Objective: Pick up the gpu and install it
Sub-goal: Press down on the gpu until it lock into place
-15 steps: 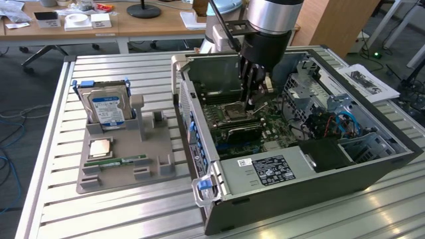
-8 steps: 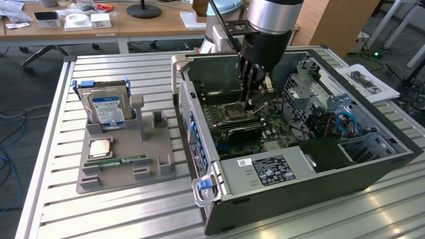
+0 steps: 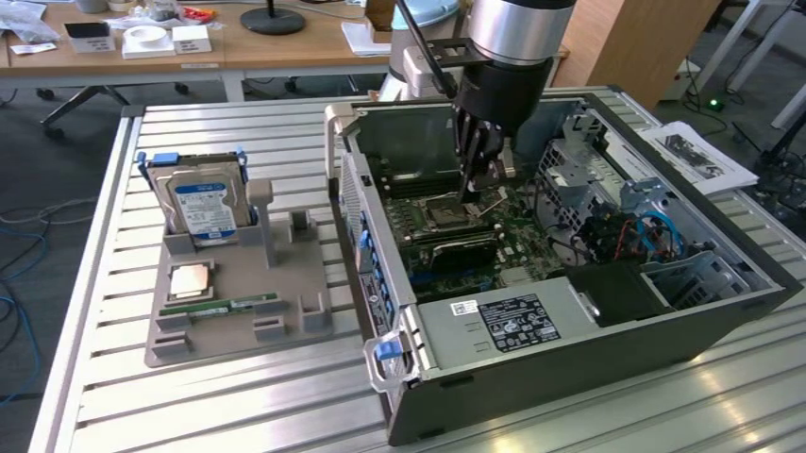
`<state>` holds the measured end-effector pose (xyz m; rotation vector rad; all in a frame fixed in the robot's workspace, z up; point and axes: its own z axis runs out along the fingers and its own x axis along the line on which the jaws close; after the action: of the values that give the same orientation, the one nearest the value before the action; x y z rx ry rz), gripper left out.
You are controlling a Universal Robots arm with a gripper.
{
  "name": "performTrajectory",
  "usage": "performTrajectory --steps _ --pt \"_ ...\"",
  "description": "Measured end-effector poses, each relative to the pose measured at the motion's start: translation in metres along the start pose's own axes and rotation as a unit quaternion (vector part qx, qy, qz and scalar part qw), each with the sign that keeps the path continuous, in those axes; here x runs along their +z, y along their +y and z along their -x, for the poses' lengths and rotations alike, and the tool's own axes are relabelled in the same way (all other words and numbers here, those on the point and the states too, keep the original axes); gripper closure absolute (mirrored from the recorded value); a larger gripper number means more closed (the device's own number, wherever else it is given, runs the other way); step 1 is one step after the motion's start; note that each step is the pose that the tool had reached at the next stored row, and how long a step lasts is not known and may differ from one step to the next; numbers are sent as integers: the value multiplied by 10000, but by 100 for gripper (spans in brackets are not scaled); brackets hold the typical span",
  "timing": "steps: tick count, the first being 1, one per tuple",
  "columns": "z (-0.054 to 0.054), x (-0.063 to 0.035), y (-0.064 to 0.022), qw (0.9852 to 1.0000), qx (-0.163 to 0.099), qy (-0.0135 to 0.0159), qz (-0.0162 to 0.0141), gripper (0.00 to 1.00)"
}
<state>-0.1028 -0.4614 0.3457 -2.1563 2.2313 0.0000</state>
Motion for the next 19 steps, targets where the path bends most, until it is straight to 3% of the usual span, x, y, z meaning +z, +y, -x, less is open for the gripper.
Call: performTrajectory --steps 10,19 --pt "0 4 0 10000 0 0 0 89" --pt "-2 68 2 10000 0 1 0 89"
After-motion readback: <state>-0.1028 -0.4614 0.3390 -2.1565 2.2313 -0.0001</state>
